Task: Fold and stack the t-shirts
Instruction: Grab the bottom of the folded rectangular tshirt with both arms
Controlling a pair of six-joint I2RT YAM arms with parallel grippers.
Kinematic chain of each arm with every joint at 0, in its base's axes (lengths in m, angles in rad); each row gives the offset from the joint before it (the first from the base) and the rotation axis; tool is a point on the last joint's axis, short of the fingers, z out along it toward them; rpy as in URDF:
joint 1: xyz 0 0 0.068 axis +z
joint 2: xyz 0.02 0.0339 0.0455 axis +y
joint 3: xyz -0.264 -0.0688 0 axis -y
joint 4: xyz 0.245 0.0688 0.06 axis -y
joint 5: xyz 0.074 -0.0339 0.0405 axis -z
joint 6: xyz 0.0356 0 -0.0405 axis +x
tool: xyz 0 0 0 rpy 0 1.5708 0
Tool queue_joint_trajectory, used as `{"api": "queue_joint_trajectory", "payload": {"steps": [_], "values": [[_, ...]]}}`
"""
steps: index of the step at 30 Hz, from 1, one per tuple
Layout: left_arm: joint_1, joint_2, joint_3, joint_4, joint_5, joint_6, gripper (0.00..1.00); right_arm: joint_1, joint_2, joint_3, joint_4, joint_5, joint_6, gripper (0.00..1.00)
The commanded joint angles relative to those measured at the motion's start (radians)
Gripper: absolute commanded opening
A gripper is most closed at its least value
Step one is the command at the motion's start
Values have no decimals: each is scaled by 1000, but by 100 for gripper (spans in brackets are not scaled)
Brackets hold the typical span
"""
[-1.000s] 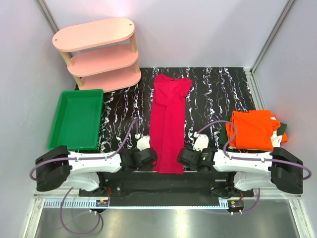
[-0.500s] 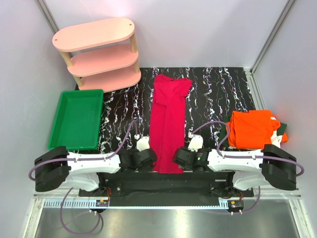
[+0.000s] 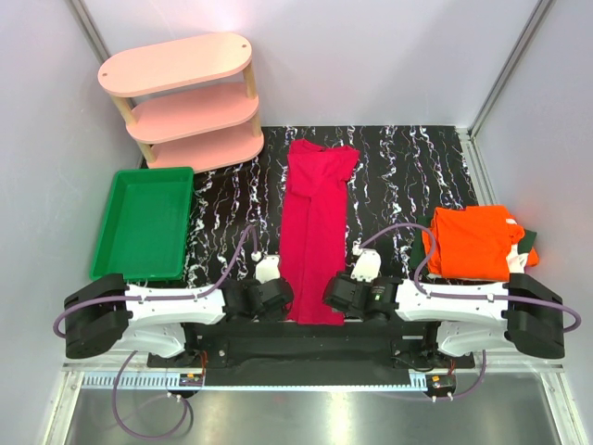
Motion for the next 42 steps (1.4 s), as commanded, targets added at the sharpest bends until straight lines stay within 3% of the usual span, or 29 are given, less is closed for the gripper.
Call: {"api": "queue_joint_trajectory", "payload": {"steps": [1, 11, 20, 31, 42], "values": [[-11, 22, -36, -69, 35, -6, 33, 27, 4, 41, -16, 43, 27, 67], [-14, 19, -39, -69, 33, -11, 33, 64, 68, -18, 23, -2, 85, 65], [-14, 16, -40, -69, 33, -14, 33, 93, 77, -77, 29, -34, 162, 46], [-26, 21, -39, -68, 32, -23, 32, 131, 117, -82, 47, -51, 182, 45], [-41, 3, -53, -69, 35, -40, 30, 174, 221, -82, 95, -144, 213, 31]]}}
